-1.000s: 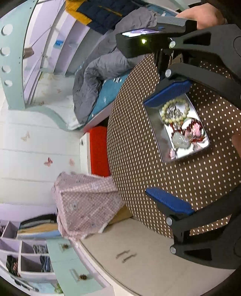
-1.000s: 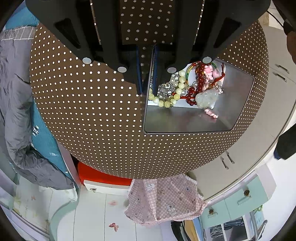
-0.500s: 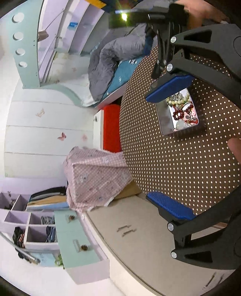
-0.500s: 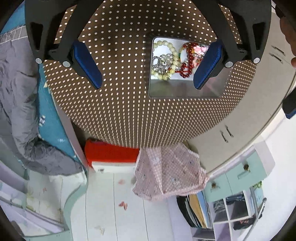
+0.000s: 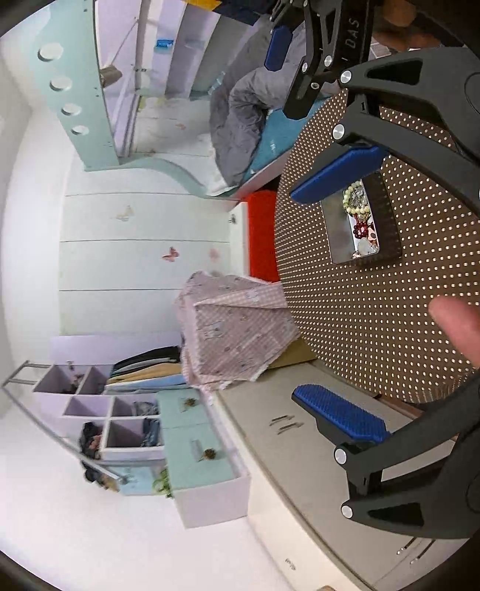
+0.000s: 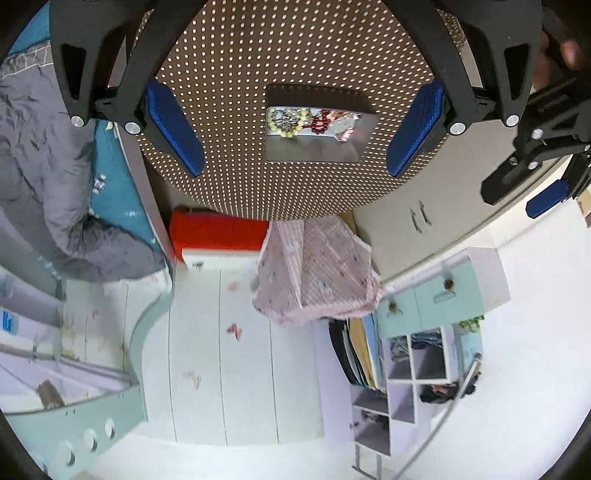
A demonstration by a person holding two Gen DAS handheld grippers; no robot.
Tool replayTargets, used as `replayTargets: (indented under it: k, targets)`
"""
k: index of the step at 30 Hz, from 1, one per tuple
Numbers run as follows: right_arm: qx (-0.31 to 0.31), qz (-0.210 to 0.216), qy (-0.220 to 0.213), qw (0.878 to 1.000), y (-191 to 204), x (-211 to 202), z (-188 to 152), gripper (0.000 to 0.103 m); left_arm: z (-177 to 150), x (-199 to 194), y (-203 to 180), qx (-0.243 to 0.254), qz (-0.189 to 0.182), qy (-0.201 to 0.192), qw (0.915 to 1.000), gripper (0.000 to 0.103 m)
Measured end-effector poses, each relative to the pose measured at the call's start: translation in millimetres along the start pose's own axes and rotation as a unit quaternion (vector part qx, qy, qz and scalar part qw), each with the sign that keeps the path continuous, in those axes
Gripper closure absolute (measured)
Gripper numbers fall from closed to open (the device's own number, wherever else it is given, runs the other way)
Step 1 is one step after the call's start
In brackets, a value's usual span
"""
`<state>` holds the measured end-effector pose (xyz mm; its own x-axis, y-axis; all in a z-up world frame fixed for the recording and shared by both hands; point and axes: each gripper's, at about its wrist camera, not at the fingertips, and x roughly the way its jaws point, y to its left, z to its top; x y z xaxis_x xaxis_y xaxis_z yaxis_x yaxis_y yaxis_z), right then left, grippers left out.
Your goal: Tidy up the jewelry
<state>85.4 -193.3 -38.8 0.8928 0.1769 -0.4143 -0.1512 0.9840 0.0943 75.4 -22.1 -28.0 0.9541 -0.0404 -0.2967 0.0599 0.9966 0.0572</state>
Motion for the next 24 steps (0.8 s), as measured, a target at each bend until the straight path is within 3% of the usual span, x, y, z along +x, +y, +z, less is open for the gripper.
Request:
replayTargets:
  k: [11, 24]
  targets:
    - [0.010, -0.029, -0.058, 0.998, 8, -64, -17, 0.008, 2, -64, 15, -0.012, 0.011, -0.051, 0.9986, 0.006]
    - [-0.012, -0.036, -0.063, 0.997, 25, -70, -31, 0.008, -5, -77, 25, -0.026, 0.030, -0.055, 0.9977, 0.006]
